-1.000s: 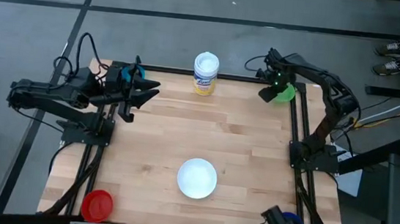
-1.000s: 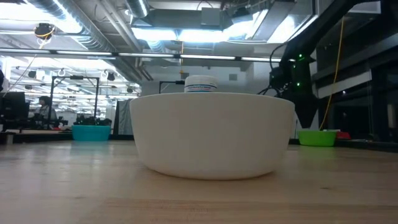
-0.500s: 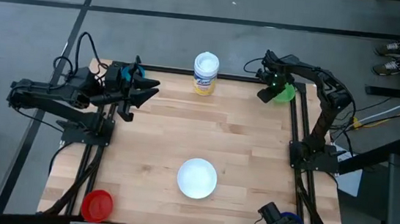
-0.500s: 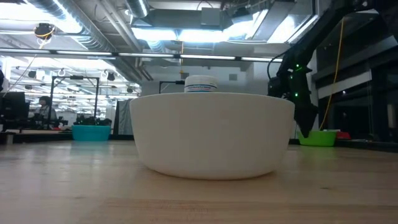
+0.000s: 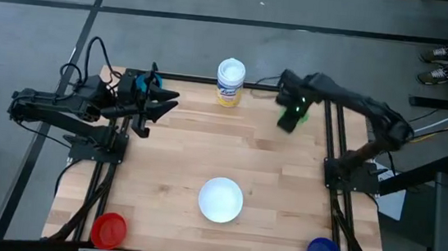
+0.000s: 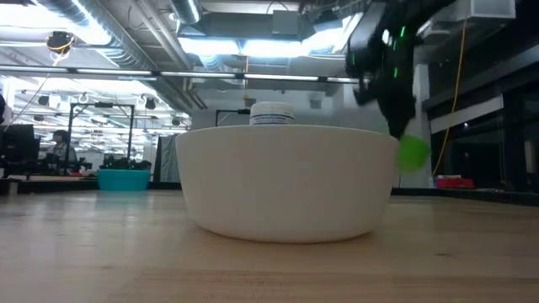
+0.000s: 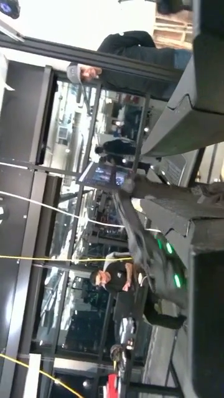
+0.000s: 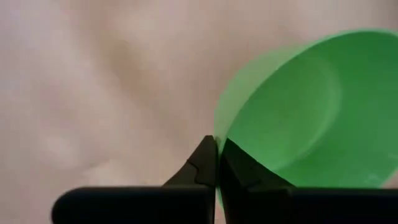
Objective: Nest bowls inside each other
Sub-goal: Stack the green bowl on the top of the white bowl
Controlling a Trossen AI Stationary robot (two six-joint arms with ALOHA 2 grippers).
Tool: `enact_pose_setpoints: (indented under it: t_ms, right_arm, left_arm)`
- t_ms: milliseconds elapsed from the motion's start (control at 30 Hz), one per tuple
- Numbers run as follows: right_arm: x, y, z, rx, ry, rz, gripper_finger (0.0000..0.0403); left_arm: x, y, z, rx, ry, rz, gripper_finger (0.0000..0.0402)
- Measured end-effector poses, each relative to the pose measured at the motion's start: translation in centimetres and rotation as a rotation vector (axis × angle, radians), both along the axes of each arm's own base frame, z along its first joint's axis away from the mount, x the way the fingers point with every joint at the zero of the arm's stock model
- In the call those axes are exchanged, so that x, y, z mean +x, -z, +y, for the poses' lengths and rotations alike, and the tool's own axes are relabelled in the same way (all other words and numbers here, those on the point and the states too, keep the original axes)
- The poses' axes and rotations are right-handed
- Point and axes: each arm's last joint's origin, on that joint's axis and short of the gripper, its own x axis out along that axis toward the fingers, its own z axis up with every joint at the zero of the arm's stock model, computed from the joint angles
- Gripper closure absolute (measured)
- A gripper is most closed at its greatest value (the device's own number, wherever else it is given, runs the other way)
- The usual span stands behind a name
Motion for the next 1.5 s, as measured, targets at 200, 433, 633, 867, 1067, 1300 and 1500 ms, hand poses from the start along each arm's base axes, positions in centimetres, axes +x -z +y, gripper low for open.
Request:
enact_pose_setpoints:
  t_ms: [200, 433, 633, 867, 1067, 1300, 1500]
  right_arm:
    - [1.8, -5.0, 11.2, 0.141, -0.201, -0.312, 0.0401]
    - [4.9, -7.0, 21.0, 0.312, -0.282, -0.627, 0.0401]
    - [8.6, -3.4, 25.3, 0.375, -0.257, -0.595, 0.0401]
    - [13.6, -1.0, 28.0, 0.279, -0.244, -0.470, 0.0401]
    - [16.5, -1.7, 29.3, 0.188, -0.288, -0.377, 0.0401]
    - [17.6, -1.7, 31.3, 0.182, -0.263, -0.351, 0.0401]
    - [17.4, -0.2, 32.6, 0.174, -0.229, -0.287, 0.0401]
  left_arm:
    - [0.0, 0.5, 0.3, -0.017, -0.122, 0.054, 0.0286]
    - [-0.1, 1.0, 0.9, -0.028, -0.321, 0.119, 0.0286]
    - [-0.1, 1.0, 0.9, -0.034, -0.334, 0.119, 0.0286]
    - [0.0, 0.9, 0.8, -0.046, -0.277, 0.109, 0.0286]
    - [0.1, 0.9, 0.3, -0.052, -0.210, 0.104, 0.0286]
    - [0.0, 0.9, -0.3, -0.045, -0.177, 0.105, 0.0286]
    - [-0.2, 0.8, -0.5, -0.037, -0.161, 0.101, 0.0286]
